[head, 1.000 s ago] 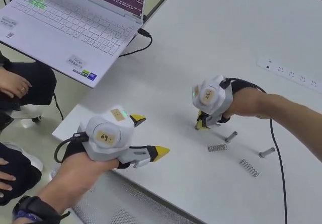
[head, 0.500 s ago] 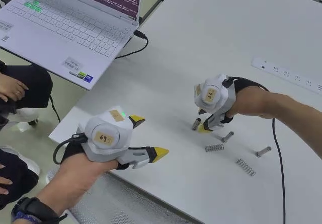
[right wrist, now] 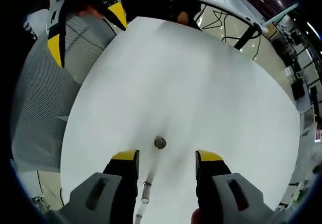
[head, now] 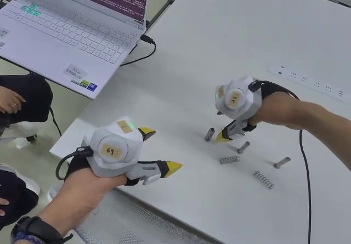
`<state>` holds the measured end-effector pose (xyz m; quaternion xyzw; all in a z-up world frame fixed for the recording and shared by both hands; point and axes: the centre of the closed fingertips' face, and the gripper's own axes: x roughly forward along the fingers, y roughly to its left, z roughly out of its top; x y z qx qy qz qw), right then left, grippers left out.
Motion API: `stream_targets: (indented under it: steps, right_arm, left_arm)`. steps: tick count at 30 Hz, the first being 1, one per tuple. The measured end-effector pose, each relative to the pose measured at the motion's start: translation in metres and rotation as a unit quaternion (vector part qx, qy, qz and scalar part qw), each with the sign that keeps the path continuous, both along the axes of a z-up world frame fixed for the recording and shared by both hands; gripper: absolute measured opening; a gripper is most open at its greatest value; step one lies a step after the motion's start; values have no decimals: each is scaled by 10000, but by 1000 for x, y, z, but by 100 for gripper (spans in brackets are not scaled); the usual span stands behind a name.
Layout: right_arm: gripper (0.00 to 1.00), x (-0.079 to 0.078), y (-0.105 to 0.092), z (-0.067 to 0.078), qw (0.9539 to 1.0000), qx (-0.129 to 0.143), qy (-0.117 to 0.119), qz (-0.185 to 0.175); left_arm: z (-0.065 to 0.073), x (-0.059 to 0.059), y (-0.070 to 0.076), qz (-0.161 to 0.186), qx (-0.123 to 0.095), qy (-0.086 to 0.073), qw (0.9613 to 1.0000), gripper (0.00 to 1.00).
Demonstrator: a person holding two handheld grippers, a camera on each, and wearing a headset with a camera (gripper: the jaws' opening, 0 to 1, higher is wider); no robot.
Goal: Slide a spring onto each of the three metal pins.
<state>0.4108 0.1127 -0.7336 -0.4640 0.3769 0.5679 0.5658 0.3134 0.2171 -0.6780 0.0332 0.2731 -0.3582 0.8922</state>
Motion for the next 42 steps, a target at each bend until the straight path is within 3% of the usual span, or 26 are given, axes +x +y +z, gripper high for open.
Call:
stream_targets:
  steps: [7,14,22,30,37,42]
  right_arm:
    - [45,-1,-4,7,9990,284,-76,-348]
    - [47,-5,-9,15,9948,619,-126,-794]
    - [48,-9,-19,29,9828,1122,-260,-1447]
    - [49,-15,-36,37,9720,1375,-364,-1870]
    - [50,-21,-55,47,9553,1691,-494,-2376]
    - [52,-28,-72,58,9329,2088,-582,-2875]
  left_arm:
    - [2,0,-1,-7,-32,-26,10000,55]
    - [5,-1,-1,-13,-53,-54,10000,55]
    - [7,-3,-1,-12,-64,-67,10000,56]
    - [9,-2,-2,-38,-55,-92,9999,56]
    - [10,0,-2,-49,-47,-113,9999,56]
    - [13,3,-2,-43,-38,-150,9999,56]
